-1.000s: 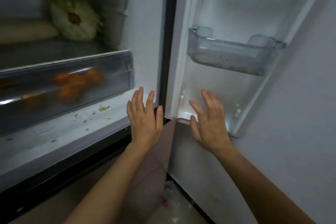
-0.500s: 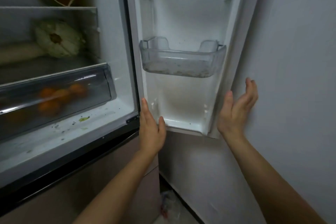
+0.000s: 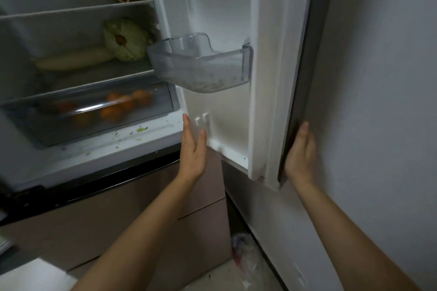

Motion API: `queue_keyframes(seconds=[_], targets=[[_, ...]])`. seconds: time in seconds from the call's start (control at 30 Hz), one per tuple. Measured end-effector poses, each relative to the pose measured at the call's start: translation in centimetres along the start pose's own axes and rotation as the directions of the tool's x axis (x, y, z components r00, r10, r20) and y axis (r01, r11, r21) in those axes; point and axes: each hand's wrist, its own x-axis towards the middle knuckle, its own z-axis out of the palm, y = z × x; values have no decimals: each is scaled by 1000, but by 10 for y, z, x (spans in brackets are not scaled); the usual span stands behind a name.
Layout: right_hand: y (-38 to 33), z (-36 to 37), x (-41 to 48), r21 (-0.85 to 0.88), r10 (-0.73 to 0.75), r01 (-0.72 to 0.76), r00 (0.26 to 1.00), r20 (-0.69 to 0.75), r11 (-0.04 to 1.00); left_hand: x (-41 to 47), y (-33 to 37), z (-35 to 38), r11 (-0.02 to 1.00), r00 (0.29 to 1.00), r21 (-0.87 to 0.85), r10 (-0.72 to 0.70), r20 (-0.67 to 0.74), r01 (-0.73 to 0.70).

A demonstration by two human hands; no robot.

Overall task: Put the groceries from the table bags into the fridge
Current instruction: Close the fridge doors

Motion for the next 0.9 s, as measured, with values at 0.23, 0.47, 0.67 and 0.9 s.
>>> queue_keyframes(seconds=[0.23, 0.47, 0.67, 0.9], targets=[[17, 24, -82, -17, -248, 254, 956, 159, 967, -44, 2, -46, 998, 996, 12, -65, 57, 64], [12, 83, -158, -187, -334, 515, 750, 571, 836, -80, 0, -132, 980, 996, -186, -77, -47, 67], [-3, 139, -173, -234, -310, 703, 554, 773, 672, -63, -8, -187, 965, 987, -212, -158, -10, 152], [3, 192, -159, -328, -231, 841, 454, 860, 430, -22, -18, -215, 963, 975, -170, -220, -40, 211]])
